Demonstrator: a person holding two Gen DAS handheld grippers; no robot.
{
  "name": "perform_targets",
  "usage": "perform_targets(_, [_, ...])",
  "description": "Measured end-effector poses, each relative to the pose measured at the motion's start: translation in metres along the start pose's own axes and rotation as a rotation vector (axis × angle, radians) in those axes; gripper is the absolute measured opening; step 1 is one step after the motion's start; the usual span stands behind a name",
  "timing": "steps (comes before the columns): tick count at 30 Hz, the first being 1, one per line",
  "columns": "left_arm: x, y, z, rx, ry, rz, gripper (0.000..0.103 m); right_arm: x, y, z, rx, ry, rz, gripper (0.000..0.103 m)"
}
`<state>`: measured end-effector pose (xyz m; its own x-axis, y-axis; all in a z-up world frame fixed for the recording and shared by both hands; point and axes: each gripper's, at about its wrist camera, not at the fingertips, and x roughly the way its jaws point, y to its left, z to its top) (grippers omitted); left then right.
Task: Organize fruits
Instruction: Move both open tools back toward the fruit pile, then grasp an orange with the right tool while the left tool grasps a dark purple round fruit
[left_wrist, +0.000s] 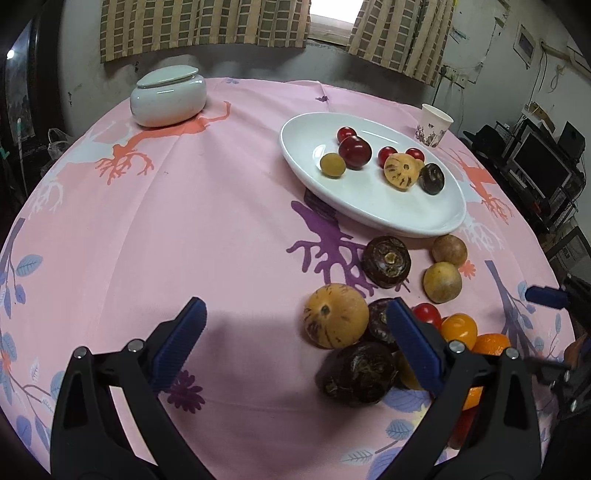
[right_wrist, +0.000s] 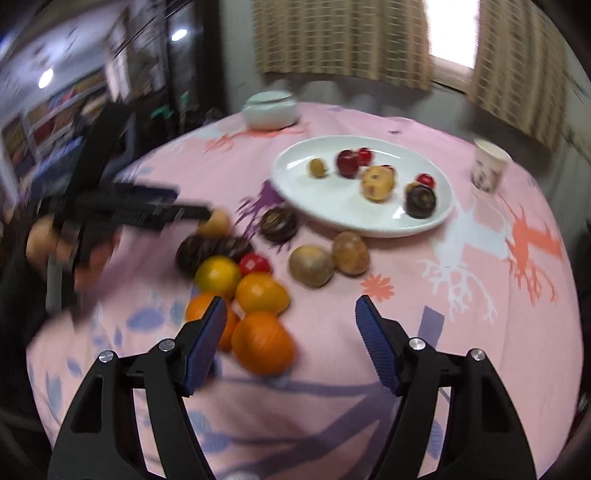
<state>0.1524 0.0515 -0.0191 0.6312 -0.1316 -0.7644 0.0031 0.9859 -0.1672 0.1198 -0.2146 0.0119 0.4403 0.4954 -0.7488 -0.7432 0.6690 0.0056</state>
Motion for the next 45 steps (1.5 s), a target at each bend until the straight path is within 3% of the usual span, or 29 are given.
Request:
perform_targets(5, [0.0,0.001,0.0,-0.003,0.014,-0.019,0.1,0.009,0.009,-0.008,-0.055,0.05,0.002,0.073])
perform_targets(12, [-0.001,-0.012,-0.004,0.069,0.011,-0.001,0.1,0.025,0.022,-0.013,-0.096,0.097,-0.014,0.072])
perform_targets(16, [-0.002,-0.019,-0.007,0.115,0.015,-0.01,0.1,0.031,0.024,-0.013,-0.105,0.094,-0.027,0.061])
perform_targets(17, [-0.002,-0.021,-0.008,0.135,0.023,-0.012,0.1,0.032,0.024,-0.013,-0.109,0.091,-0.037,0.054])
perform_targets(23, [-0.013,-0.028,-0.015,0.283,0.021,0.017,0.1,0.033,0.021,-0.011,-0.104,0.084,-0.05,0.046])
perform_targets(28, [-0.016,-0.026,-0.02,0.307,0.045,-0.012,0.1,0.037,0.02,-0.012,-0.099,0.091,-0.05,0.045])
perform_targets(33, [-0.007,-0.032,-0.029,0.371,0.087,0.012,0.1,0.039,0.016,-0.011,-0.082,0.096,-0.071,0.045])
perform_targets(45, [0.001,-0.046,-0.039,0.413,0.107,0.021,0.1,0.04,0.015,-0.011,-0.08,0.097,-0.077,0.045])
